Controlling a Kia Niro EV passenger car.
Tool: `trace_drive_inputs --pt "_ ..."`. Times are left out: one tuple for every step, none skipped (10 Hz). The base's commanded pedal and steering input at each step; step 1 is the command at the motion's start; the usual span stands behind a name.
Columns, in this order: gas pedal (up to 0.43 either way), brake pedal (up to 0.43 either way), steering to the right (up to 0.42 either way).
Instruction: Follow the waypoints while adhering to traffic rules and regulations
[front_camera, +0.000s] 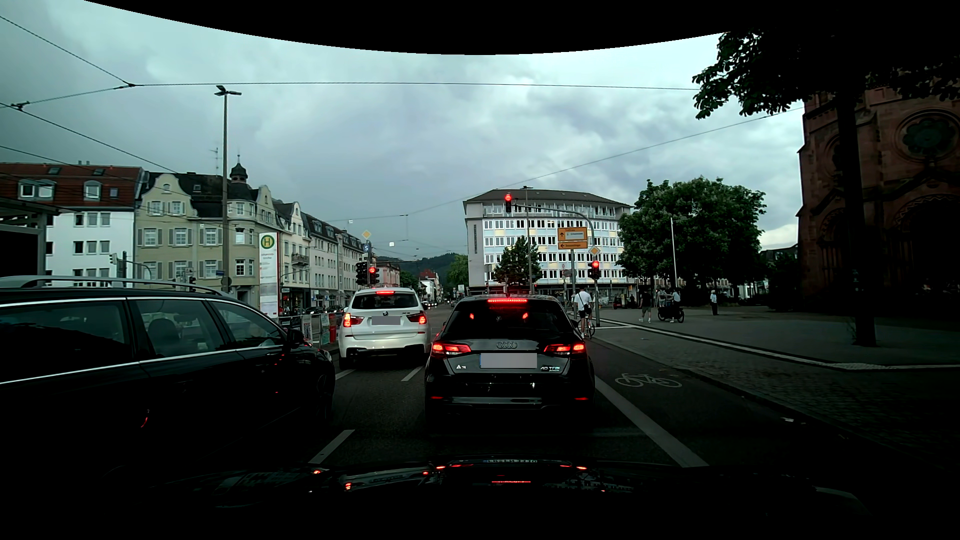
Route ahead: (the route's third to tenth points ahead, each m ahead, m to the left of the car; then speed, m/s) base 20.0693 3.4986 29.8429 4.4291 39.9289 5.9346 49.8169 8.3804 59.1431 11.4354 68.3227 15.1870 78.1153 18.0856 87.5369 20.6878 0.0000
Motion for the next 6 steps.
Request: trace_drive_inputs --pt "0.0 0.244 -0.003" --pt "0.0 0.244 -0.003" --pt "0.0 0.244 -0.003" --pt "0.0 0.244 -0.003" --pt "0.0 0.244 -0.003" --pt "0.0 0.244 -0.003"
